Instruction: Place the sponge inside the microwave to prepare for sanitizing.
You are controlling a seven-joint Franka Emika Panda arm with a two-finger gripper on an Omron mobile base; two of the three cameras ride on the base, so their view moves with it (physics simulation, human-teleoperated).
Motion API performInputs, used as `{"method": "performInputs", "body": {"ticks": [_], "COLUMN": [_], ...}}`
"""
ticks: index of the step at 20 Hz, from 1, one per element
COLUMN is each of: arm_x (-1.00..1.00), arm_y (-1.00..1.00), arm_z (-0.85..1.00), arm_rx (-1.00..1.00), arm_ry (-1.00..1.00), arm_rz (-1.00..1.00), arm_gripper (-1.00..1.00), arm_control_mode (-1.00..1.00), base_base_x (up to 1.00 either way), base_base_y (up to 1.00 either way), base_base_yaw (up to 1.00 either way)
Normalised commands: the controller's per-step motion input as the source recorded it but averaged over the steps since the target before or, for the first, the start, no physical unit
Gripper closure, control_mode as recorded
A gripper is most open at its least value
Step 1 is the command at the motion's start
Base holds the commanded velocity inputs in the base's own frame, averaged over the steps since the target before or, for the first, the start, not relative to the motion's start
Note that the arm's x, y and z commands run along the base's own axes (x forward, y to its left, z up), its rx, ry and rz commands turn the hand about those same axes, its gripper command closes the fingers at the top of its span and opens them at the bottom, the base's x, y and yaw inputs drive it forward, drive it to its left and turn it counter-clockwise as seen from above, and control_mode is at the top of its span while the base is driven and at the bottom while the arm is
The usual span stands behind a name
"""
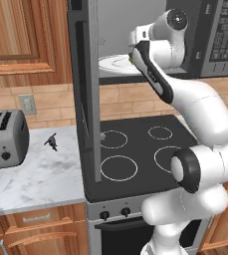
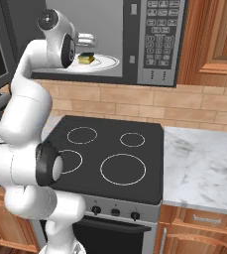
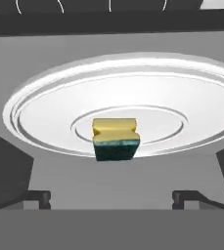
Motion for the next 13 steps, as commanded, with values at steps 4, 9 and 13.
{"method": "performInputs", "body": {"ticks": [4,9,13], "arm_x": [-1.0,-1.0,-1.0], "arm_y": [-0.07,-0.04,-0.09], "arm_z": [0.06,0.24,0.39], "arm_rx": [0.0,0.0,0.0], "arm_ry": [-0.33,-0.22,-0.17], "arm_rz": [0.0,0.0,0.0], "arm_gripper": [-1.0,-1.0,-1.0], "arm_control_mode": [-1.0,-1.0,-1.0], "base_base_x": [0.0,0.0,0.0], "base_base_y": [0.0,0.0,0.0], "base_base_yaw": [0.0,0.0,0.0]}}
